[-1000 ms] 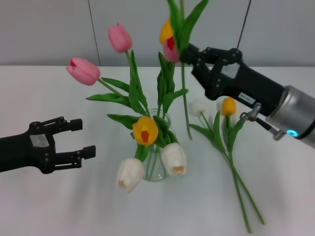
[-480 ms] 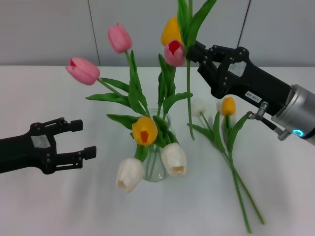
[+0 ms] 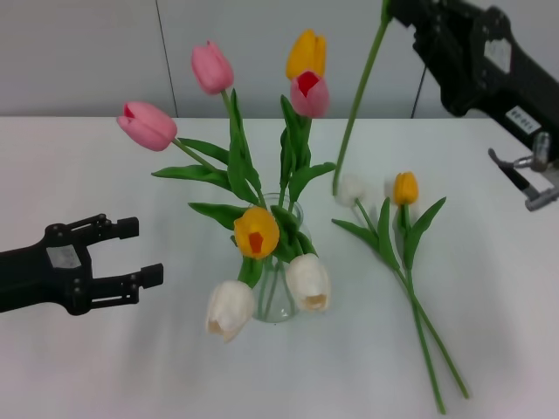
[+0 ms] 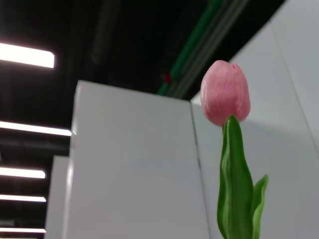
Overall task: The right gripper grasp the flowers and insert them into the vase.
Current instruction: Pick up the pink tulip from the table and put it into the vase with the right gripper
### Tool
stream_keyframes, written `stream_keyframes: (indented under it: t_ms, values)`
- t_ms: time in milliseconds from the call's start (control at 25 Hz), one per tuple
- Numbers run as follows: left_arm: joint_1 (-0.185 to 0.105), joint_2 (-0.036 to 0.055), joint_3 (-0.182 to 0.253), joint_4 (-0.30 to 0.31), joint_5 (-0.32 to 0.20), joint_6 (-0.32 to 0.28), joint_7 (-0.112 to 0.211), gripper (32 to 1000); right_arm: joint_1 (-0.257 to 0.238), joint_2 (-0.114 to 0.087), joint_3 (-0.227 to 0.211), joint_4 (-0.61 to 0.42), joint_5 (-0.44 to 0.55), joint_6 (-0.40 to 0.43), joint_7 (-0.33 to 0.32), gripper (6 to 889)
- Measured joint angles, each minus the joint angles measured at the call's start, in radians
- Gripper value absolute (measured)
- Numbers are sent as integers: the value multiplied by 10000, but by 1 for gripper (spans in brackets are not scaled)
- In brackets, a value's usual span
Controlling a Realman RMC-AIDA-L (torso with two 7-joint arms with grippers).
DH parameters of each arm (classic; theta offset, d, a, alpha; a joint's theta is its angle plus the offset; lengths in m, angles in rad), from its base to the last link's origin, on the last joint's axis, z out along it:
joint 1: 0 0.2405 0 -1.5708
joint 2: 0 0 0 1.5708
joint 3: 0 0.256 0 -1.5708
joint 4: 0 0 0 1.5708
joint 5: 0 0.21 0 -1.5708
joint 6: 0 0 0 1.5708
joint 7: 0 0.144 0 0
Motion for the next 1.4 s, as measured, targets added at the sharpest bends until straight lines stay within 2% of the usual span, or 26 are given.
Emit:
stream_keyframes:
  t_ms: [160, 240, 280, 360, 400, 640, 840, 1200, 1400]
  values:
    - [-94, -10, 29, 1, -15, 4, 0, 887, 312, 7, -174, 90, 66, 20, 93, 127]
    - [-206, -42, 46, 7, -14, 4, 0, 887, 478, 14, -415, 201, 45, 260, 115, 130]
    - [-243, -47, 48, 9, -14, 3, 0, 887, 630, 26, -720, 377, 36, 602, 54, 132]
    - [-306, -61, 48, 10, -14, -15, 5, 887, 763, 29, -1012, 540, 33, 960, -92, 134]
    - [-320, -64, 49, 12, -14, -26, 9, 887, 763, 29, -1012, 540, 33, 960, -92, 136]
    - [-418, -83, 45, 17, -16, -85, 16, 887, 1104, 28, -1595, 1025, 32, 1837, -940, 144]
    - [-463, -96, 44, 17, -21, -82, 16, 887, 1222, 27, -1721, 1140, 34, 2412, -1389, 150]
    - [-540, -120, 44, 16, -21, -40, 15, 887, 1332, 28, -2101, 1256, 39, 3016, -1564, 163]
    - [-539, -121, 44, 16, 27, -8, -31, 887, 1185, 28, -2281, 1429, 42, 3312, -1565, 169]
